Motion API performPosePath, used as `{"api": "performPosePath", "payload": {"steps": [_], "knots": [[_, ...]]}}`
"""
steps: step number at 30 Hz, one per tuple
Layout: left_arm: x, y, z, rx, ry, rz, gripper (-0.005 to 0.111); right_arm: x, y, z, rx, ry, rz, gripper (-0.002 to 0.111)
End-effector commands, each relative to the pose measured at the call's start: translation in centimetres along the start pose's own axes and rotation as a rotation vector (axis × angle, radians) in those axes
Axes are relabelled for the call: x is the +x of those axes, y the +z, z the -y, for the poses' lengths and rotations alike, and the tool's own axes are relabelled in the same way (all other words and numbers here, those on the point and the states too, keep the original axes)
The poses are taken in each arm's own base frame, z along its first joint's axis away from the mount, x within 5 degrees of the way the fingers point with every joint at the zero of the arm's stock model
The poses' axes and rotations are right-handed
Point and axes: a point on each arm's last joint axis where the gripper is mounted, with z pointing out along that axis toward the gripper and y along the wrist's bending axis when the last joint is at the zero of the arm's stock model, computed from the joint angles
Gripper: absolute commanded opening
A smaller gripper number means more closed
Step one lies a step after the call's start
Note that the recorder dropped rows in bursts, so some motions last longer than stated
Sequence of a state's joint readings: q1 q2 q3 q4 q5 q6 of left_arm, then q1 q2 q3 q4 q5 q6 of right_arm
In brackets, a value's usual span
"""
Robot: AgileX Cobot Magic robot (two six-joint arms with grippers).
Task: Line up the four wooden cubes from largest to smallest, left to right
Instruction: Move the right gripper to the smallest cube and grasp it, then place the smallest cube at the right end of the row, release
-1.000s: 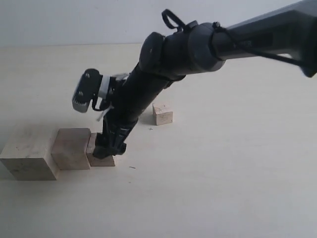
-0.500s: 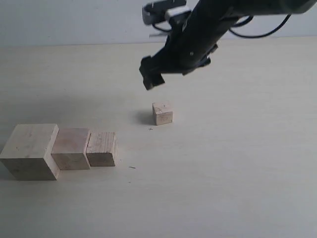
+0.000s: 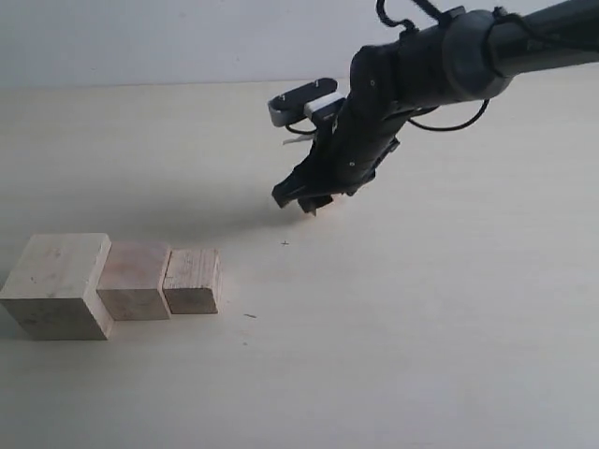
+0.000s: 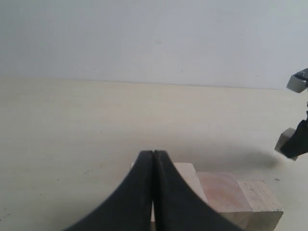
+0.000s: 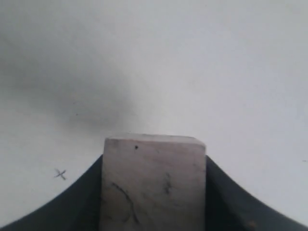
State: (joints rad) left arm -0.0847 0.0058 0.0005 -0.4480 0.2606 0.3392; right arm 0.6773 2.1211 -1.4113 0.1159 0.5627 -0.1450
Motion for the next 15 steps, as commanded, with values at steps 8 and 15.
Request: {"api": "performPosePath", "payload": {"steps": [8,15], "knots": [[-0.1,0.0,0.0,-0.002,-0.003,0.011,0.0,3.2,-6.8,-3.4,-0.304,-0.59,0.155,0.0],[-0.1,0.0,0.0,-0.002,-0.003,0.011,0.0,4.8,-1.7,-4.5,-0.431,-0.606,0.07,0.0]]}}
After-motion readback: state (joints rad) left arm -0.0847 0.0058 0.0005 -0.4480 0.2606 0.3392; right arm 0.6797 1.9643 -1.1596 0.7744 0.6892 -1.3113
